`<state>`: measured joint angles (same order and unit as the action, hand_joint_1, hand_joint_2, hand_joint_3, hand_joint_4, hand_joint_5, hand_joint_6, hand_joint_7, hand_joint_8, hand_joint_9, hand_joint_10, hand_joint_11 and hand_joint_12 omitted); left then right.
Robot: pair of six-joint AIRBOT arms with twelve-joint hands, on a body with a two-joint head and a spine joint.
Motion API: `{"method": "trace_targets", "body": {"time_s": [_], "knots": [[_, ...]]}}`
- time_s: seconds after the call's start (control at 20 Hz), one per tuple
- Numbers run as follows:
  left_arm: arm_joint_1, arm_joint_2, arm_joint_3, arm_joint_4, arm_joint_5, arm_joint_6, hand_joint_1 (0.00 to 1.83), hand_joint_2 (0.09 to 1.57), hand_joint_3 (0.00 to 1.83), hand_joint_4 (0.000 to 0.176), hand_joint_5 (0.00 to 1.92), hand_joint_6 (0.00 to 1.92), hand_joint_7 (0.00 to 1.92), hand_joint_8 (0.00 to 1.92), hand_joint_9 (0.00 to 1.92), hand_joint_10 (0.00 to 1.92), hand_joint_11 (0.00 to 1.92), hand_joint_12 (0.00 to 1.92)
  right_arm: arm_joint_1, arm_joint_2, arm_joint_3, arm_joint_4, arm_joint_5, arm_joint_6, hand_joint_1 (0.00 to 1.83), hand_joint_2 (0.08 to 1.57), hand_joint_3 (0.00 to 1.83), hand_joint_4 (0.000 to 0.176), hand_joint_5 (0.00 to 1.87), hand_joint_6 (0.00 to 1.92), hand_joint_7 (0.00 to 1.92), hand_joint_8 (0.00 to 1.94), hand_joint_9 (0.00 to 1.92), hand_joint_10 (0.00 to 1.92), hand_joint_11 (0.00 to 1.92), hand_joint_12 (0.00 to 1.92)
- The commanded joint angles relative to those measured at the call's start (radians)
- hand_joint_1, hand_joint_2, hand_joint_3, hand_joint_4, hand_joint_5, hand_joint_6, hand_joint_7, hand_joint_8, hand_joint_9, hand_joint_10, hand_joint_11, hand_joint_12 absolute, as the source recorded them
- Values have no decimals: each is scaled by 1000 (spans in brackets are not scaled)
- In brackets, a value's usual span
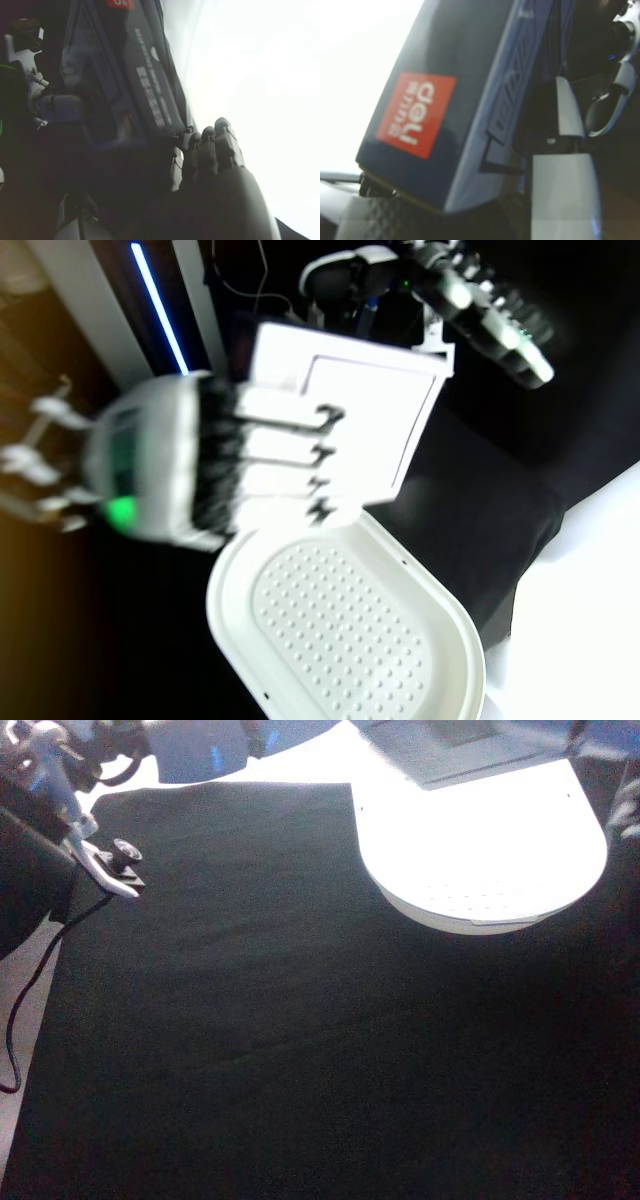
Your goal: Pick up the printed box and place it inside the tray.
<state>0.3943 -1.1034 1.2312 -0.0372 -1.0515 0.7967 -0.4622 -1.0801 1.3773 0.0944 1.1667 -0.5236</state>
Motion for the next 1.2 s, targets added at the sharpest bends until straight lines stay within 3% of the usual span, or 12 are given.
{"method": "trace_targets", "body": {"time_s": [0.0, 0.1, 0.15, 0.2, 0.3, 0.35, 0.4, 0.5, 0.65, 0.75, 0.9, 1.15], "knots": [[5, 19, -16, 6, -187, -4, 155, 840, 0, 158, 0, 0, 0, 0, 0, 0, 0, 0, 19, 17, -6, 3, 96, -13, 1181, 1060, 0, 0, 1091, 809, 1236, 1576, 1416, 1834, 1440, 1914], [28, 48, -46, 7, -235, 3, 73, 847, 5, 175, 0, 0, 0, 0, 0, 0, 0, 0, 26, 44, -11, 3, 95, -42, 1182, 1068, 0, 0, 1076, 820, 1118, 1065, 1176, 1457, 1114, 1795], [43, 61, -60, 6, -261, 17, 14, 890, 24, 176, 0, 0, 0, 0, 0, 0, 0, 0, 32, 57, -15, 3, 91, -68, 1186, 1057, 0, 0, 1103, 771, 1156, 1030, 1205, 1439, 1135, 1773], [56, 67, -69, 1, -281, 25, 11, 879, 16, 176, 0, 0, 0, 0, 0, 0, 0, 0, 35, 67, -17, 2, 87, -78, 1265, 1065, 0, 0, 1065, 657, 1140, 1000, 1185, 1250, 1085, 1632], [74, 68, -75, -3, -309, 27, 0, 854, 2, 176, 0, 0, 0, 0, 0, 0, 0, 0, 40, 78, -19, -1, 85, -116, 1188, 1062, 1, 0, 1089, 780, 1140, 1213, 1259, 1542, 1234, 1829], [84, 69, -77, -7, -317, 28, 0, 837, 0, 176, 0, 0, 0, 0, 0, 0, 0, 0, 50, 85, -36, -4, 77, -185, 1184, 1071, 0, 0, 1071, 817, 1099, 1104, 1208, 1467, 1173, 1769], [91, 70, -78, -12, -320, 28, 26, 848, 0, 156, 0, 0, 0, 0, 0, 0, 0, 0, 63, 90, -54, -8, 60, -248, 1263, 1077, 0, 0, 1017, 744, 1132, 990, 1187, 1111, 1097, 1492], [105, 73, -79, -23, -325, 28, 30, 887, 15, 143, 0, 0, 0, 0, 0, 0, 0, 0, 98, 90, -89, -30, 20, -365, 1276, 1092, 1, 0, 963, 777, 1110, 1032, 1222, 941, 1106, 1344], [127, 75, -82, -42, -337, 27, 85, 899, 13, 119, 0, 0, 0, 0, 0, 0, 0, 0, 115, 96, -132, -37, -10, -509, 1276, 1086, 0, 0, 966, 824, 1123, 996, 1183, 967, 1038, 1397], [138, 74, -83, -48, -345, 27, 99, 897, 8, 127, 0, 0, 0, 0, 0, 0, 0, 0, 116, 96, -129, -37, -36, -554, 1262, 1085, 0, 0, 967, 876, 1124, 945, 1118, 922, 964, 1371], [158, 72, -87, -64, -361, 27, 111, 886, 1, 116, 0, 0, 0, 0, 0, 0, 0, 0, 157, 96, -128, -37, -122, -662, 1273, 1080, 0, 0, 997, 792, 1125, 972, 1063, 935, 881, 1406], [169, 70, -91, -70, -364, 26, 55, 916, 10, 134, 0, 0, 0, 0, 0, 0, 0, 0, 164, 95, -113, -36, -149, -685, 1275, 1094, 1, 0, 976, 766, 1088, 1070, 994, 1058, 847, 1472]]}}
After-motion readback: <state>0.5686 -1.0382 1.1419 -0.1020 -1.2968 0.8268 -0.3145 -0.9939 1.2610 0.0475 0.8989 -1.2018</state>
